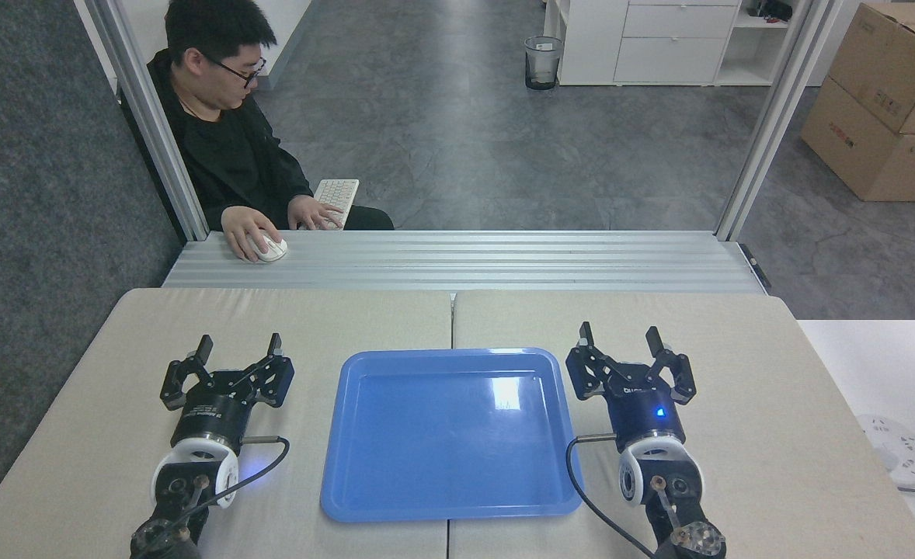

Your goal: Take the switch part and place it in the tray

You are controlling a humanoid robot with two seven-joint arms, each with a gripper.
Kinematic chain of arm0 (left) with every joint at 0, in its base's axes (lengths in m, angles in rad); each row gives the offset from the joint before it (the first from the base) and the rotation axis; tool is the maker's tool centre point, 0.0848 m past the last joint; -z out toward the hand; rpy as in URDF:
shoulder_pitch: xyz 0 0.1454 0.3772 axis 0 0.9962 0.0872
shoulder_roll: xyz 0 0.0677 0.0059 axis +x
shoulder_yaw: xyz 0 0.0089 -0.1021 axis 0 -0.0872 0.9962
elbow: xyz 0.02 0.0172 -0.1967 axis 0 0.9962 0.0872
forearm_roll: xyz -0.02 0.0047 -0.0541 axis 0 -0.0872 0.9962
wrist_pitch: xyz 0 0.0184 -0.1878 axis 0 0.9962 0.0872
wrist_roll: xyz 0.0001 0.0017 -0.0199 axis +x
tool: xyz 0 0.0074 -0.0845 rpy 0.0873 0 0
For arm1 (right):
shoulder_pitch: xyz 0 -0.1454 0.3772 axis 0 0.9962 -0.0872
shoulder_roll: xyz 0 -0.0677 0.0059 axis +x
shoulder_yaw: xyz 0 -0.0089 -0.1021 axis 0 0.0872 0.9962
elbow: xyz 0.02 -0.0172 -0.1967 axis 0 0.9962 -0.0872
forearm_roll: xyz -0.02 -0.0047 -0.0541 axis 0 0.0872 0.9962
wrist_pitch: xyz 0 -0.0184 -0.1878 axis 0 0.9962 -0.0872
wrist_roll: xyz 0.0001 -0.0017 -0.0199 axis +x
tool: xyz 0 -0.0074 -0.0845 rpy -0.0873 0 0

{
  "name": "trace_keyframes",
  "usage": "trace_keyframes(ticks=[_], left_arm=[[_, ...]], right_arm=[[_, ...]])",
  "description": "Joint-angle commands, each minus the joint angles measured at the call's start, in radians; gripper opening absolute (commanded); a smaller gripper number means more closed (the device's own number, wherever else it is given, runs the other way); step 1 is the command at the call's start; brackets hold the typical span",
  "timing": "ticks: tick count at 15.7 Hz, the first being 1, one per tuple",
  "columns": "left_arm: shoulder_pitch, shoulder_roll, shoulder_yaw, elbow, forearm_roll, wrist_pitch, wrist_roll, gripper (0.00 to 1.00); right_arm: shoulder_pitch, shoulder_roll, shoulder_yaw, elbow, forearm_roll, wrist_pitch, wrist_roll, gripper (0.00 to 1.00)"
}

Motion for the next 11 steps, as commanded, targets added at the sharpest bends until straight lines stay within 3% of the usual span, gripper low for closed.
trace_keyframes(ticks=[1,11], left_arm=[[0.002,0.000,-0.002,0.002,0.000,-0.001,-0.001,1.00],[0.005,0.001,-0.002,0.002,0.000,-0.001,0.001,1.00]], right_arm=[[0.000,0.000,-0.001,0.000,0.000,0.001,0.001,1.00],[0.000,0.000,-0.001,0.000,0.000,0.001,0.001,1.00]])
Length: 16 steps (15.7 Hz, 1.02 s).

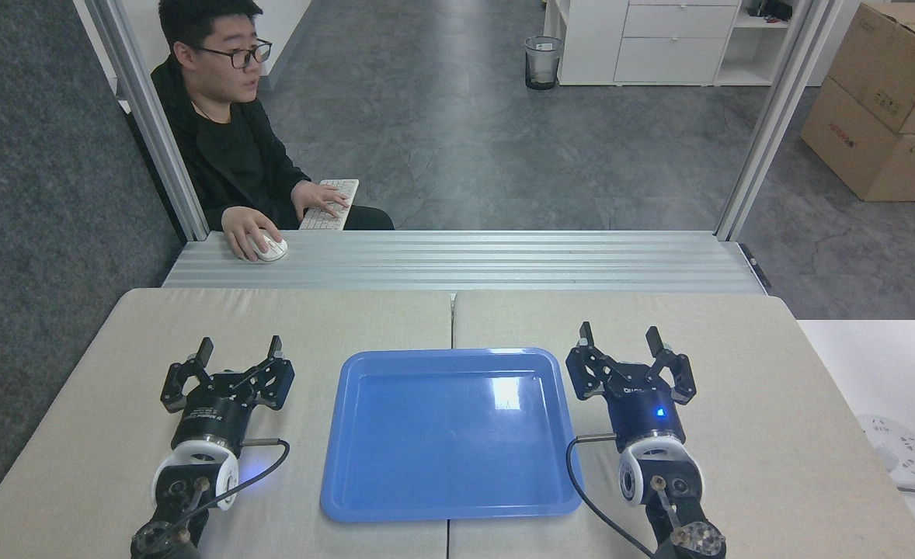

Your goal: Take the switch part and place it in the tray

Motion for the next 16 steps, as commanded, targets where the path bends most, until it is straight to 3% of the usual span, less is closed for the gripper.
trace_keyframes(ticks=[1,16], left_arm=[[0.001,0.001,-0.001,0.001,0.000,-0.001,0.000,1.00],[0.005,-0.002,0.001,-0.001,0.000,0.001,-0.001,1.00]], right_arm=[[0.000,0.000,0.000,0.000,0.000,0.001,0.001,1.00],[0.000,0.000,0.000,0.000,0.000,0.001,0.001,1.00]])
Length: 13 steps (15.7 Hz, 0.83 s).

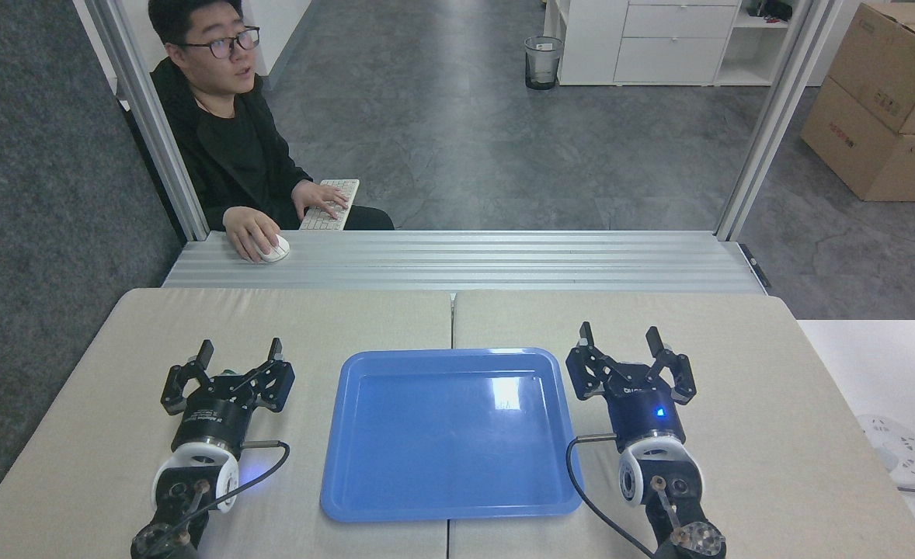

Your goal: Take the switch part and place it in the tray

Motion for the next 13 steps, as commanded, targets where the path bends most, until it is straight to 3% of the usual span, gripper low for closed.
trace_keyframes(ticks=[1,13], left_arm=[[0.000,0.001,0.000,0.000,0.000,0.001,0.001,1.00],[-0.001,0.001,0.000,0.010,0.000,0.000,-0.001,1.00]], right_arm=[[0.000,0.000,0.000,0.000,0.000,0.000,0.001,1.00],[0.000,0.000,0.000,0.000,0.000,0.000,0.001,1.00]])
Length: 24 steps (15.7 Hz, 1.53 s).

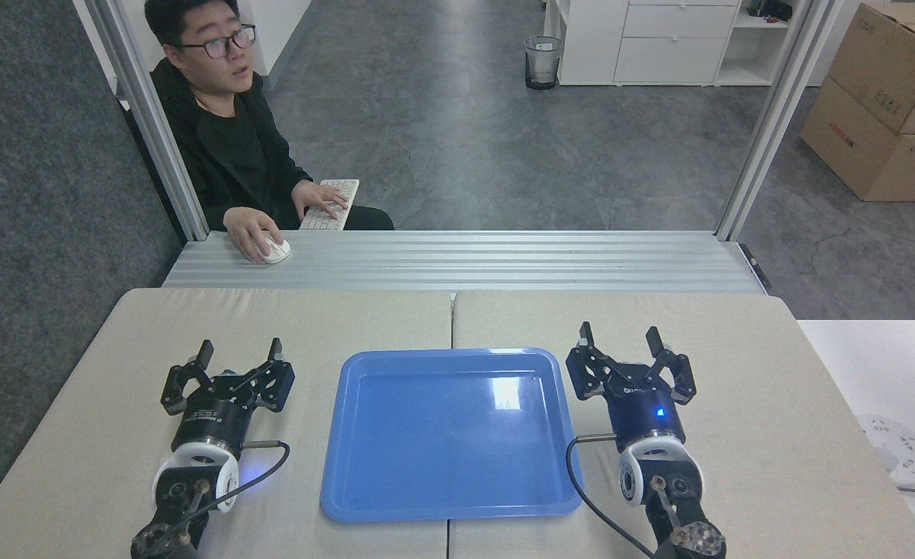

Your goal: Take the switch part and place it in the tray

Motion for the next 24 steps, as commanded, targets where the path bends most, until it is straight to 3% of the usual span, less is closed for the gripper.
trace_keyframes(ticks=[1,7,13,24], left_arm=[[-0.004,0.002,0.000,0.027,0.000,-0.001,0.001,1.00],[-0.046,0.056,0.006,0.236,0.002,-0.001,0.104,1.00],[0.000,0.065,0.003,0.253,0.000,-0.038,0.112,1.00],[-0.070,0.068,-0.034,0.512,-0.018,-0.040,0.190,1.00]], right_arm=[[0.000,0.000,0.000,0.000,0.000,0.001,0.001,1.00],[0.000,0.002,0.000,0.000,-0.001,0.001,0.001,1.00],[0.000,0.002,0.000,0.000,-0.001,0.001,0.001,1.00],[0.000,0.002,0.000,0.000,-0.001,0.001,0.001,1.00]])
